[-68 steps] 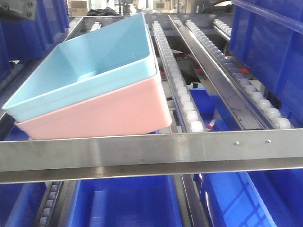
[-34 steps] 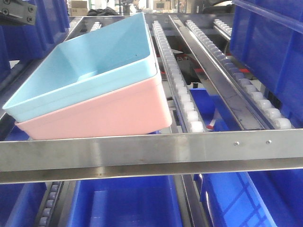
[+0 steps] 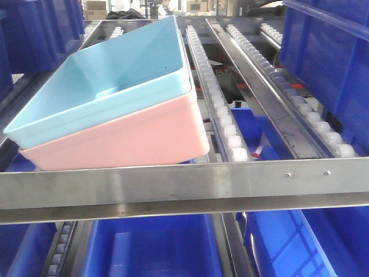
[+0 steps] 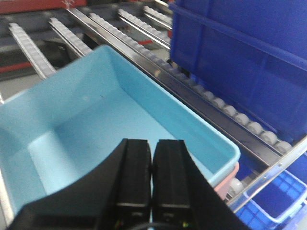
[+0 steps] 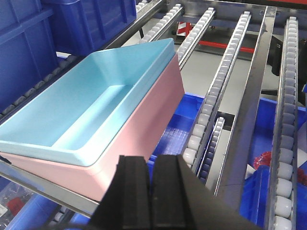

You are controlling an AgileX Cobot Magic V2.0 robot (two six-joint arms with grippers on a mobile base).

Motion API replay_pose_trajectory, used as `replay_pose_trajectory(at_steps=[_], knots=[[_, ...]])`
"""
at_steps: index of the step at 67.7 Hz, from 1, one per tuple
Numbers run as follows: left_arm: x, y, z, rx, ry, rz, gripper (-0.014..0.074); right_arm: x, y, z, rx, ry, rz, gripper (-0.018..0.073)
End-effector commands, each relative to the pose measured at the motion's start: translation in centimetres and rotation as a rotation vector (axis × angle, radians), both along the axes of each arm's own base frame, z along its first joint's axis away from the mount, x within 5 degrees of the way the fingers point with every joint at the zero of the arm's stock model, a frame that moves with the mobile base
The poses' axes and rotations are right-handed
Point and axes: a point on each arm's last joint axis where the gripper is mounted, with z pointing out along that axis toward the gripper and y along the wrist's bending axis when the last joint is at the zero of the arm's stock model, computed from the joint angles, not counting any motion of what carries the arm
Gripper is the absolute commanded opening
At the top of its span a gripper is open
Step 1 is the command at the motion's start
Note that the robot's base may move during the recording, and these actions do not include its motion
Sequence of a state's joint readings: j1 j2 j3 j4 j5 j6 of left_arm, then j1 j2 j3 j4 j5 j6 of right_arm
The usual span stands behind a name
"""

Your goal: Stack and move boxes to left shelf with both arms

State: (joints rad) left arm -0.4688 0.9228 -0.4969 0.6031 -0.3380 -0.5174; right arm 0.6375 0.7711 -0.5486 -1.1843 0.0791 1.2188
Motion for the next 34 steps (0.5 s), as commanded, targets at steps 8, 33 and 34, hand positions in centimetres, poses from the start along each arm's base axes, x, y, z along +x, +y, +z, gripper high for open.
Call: replay_pose_trajectory(at_steps=[8,33,34], knots=[[-0.1,0.1,1.5,-0.059,-0.036,0.105,-0.0003,-0.2,0.1,1.2,0.001,-0.054,0.027,0.0036],[-5.1,3.3,-2.5,-0.026,0.008,0.121,-0.0003,-0.2,0.1,1.2,0.001,-0.054,0.027,0.0036],[-5.4,3.5,-2.8,-0.027,0.006,0.124,-0.0003,-0.2,0.1,1.2,0.001,-0.054,0.027,0.0036]])
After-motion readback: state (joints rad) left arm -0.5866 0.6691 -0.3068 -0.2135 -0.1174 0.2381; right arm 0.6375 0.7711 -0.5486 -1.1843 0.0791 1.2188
